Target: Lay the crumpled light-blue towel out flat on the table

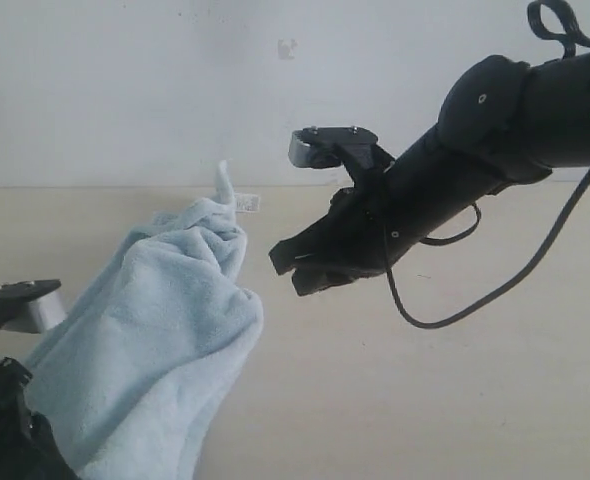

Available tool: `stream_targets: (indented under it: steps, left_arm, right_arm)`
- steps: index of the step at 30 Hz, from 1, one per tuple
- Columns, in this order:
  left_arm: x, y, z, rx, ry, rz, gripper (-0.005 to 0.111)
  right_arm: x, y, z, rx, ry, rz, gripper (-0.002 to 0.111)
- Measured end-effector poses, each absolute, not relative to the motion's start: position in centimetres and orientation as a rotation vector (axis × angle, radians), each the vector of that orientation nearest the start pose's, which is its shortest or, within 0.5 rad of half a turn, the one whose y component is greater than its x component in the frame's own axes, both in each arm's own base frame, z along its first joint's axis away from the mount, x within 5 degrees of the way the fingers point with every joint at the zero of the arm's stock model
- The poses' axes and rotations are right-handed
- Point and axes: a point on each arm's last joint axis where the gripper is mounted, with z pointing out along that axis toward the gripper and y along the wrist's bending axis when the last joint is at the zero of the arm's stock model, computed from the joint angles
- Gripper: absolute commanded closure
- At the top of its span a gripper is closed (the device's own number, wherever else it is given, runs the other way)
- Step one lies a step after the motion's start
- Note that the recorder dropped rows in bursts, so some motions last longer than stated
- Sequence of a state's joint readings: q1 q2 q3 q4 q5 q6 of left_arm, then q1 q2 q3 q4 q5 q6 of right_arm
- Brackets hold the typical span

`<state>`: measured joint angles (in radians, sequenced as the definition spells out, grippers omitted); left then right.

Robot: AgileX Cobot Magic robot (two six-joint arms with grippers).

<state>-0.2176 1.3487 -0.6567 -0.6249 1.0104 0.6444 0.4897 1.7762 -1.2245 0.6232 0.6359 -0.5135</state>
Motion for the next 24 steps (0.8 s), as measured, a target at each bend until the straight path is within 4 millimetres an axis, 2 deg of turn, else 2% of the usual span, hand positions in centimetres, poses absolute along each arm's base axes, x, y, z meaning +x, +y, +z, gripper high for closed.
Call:
stream_targets:
  steps: [2,6,9,11,16,19,21,24]
  left_arm:
    - [17.9,-9.6,20.6,0.856,2.829,-0.87,0.103]
    - [16.6,-11.7,21.3,1.081,2.7,-1.051,0.103]
    - [15.9,-12.7,21.5,1.205,2.639,-1.103,0.103]
    - [15.6,-13.1,21.5,1.252,2.621,-1.109,0.103]
    - [15.3,-13.3,21.5,1.285,2.606,-1.109,0.103]
    - [15.3,-13.4,21.5,1.285,2.605,-1.111,0.103]
    - [15.3,-13.4,21.5,1.285,2.605,-1.111,0.103]
    - [15.4,-13.4,21.5,1.279,2.603,-1.104,0.103]
  right_arm:
    - [32.3,20.8,23.8,-0.716,2.465,0.664,0.058]
    - [34.7,22.5,26.8,-0.614,2.386,0.76,0.058]
    - [37.1,24.4,28.8,-0.545,2.325,0.829,0.058]
    - [38.6,25.8,28.8,-0.504,2.322,0.873,0.058]
    - [41.7,28.4,25.2,-0.425,2.388,0.927,0.058]
    - [43.6,29.6,20.9,-0.37,2.463,0.938,0.058]
    - [44.1,29.9,18.6,-0.358,2.507,0.933,0.058]
    - [44.4,30.0,16.7,-0.352,2.537,0.92,0.058]
